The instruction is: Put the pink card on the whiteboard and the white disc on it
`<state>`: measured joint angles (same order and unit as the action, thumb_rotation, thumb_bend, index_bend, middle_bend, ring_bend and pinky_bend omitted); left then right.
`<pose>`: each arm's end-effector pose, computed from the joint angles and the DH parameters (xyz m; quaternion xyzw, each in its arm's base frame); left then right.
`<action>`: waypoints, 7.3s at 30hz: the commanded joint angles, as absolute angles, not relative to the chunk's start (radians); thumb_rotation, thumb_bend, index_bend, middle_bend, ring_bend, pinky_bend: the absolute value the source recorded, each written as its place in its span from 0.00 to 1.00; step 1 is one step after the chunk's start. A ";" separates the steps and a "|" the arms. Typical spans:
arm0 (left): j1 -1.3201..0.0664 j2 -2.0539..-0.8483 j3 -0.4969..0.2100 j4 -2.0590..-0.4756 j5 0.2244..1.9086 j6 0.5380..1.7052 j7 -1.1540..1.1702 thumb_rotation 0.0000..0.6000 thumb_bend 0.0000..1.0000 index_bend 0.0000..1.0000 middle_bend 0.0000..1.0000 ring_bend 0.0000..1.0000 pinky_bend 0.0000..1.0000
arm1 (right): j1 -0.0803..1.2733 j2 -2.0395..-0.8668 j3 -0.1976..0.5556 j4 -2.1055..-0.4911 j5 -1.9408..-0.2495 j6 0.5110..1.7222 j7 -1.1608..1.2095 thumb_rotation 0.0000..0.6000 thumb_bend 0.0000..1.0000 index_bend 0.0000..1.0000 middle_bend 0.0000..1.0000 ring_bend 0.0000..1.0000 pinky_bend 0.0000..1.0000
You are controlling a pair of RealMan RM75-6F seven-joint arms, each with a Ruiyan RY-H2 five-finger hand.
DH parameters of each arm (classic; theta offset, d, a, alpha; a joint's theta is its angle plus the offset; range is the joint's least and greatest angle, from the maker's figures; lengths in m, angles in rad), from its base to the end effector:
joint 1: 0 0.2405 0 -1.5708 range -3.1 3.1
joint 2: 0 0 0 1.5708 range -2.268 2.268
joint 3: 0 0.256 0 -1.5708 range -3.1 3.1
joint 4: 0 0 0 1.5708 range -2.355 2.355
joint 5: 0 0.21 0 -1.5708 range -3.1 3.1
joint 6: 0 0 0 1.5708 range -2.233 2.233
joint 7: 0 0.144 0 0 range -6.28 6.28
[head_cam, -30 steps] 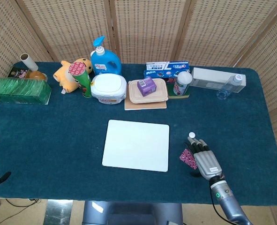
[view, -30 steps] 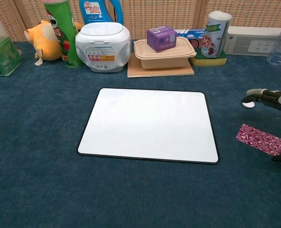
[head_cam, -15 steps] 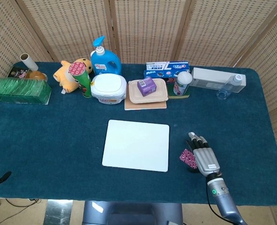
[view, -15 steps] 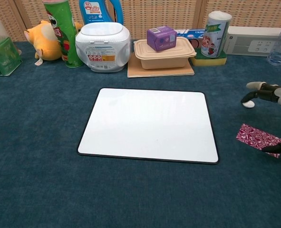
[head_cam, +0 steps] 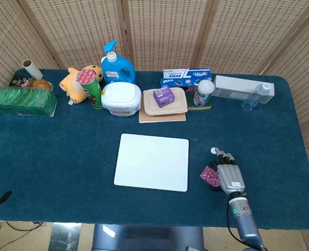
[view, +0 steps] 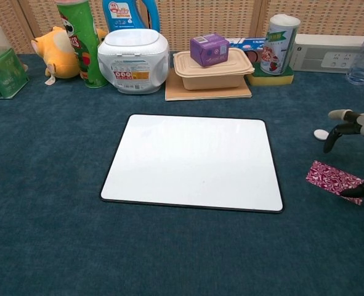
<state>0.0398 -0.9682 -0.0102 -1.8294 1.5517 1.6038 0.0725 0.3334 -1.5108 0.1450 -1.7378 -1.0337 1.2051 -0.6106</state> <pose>-0.2875 0.1346 0.1945 -0.5710 -0.3886 -0.3821 0.6140 -0.2285 -0.2413 0.0080 0.6471 -0.4737 0.2866 0.5241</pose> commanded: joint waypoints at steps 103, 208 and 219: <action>0.033 -0.959 -0.009 -1.833 1.547 1.593 0.056 1.00 0.07 0.00 0.00 0.00 0.00 | 0.525 -1.607 0.196 -1.826 -0.504 1.439 -0.841 0.91 0.17 0.45 0.00 0.00 0.00; 0.032 -0.957 -0.030 -1.835 1.497 1.592 0.049 1.00 0.07 0.00 0.00 0.00 0.00 | 0.767 -1.461 0.194 -1.595 -0.594 1.053 -0.736 0.97 0.16 0.35 0.01 0.00 0.01; 0.033 -0.961 -0.029 -1.837 1.498 1.593 0.060 1.00 0.07 0.00 0.00 0.00 0.00 | 0.746 -1.483 0.168 -1.421 -0.632 0.965 -0.626 0.97 0.25 0.37 0.01 0.00 0.03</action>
